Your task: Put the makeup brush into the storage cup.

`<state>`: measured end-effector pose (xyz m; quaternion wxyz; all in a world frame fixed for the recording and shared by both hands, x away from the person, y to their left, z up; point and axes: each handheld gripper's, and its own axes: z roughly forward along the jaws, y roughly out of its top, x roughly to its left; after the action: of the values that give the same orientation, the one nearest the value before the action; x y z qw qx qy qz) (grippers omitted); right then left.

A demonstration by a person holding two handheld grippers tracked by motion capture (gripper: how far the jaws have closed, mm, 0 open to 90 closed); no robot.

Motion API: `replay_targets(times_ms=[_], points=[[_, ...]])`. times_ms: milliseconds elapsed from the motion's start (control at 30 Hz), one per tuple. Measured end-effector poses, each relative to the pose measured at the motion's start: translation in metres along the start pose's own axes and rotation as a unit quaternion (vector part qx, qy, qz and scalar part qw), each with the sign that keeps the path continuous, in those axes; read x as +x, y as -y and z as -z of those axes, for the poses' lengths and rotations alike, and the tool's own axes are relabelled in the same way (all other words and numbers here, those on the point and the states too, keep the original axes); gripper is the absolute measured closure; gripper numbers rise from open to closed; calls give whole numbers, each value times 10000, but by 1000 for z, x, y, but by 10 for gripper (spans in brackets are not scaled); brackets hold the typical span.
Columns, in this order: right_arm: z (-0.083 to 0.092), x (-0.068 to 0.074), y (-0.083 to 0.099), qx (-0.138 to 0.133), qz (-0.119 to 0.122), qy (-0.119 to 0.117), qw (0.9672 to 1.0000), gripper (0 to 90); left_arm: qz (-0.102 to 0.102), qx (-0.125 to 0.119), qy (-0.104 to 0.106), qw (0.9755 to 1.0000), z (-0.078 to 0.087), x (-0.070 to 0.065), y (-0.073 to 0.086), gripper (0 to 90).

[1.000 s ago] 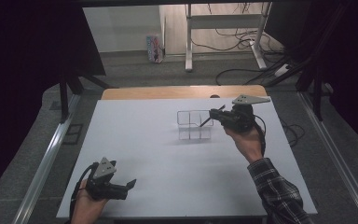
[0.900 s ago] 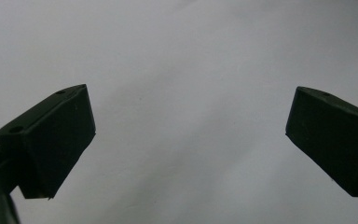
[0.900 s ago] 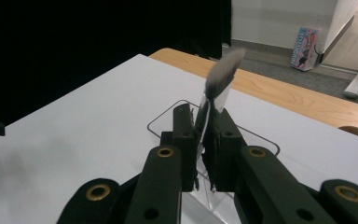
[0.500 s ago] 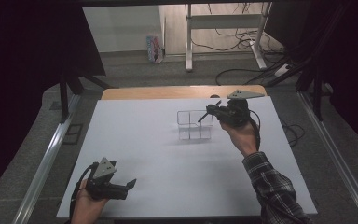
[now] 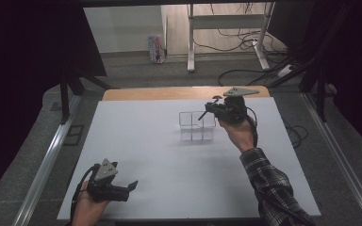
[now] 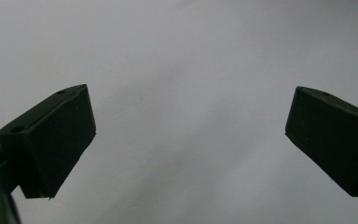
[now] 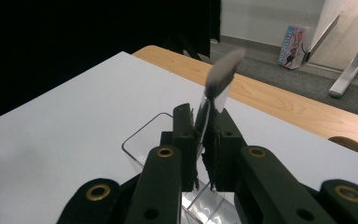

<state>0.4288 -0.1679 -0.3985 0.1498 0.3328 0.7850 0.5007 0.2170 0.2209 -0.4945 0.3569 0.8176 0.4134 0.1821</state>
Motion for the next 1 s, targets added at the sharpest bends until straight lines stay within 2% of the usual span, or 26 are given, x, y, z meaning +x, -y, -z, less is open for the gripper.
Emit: replay_targets(times_ms=[500, 1000], points=[[-19, 2, 0, 100, 52, 79, 9999, 829, 40, -46, -19, 10000, 1, 1, 0, 20], [-36, 5, 16, 325, 194, 132, 9992, 828, 40, -46, -8, 10000, 1, 1, 1, 20]])
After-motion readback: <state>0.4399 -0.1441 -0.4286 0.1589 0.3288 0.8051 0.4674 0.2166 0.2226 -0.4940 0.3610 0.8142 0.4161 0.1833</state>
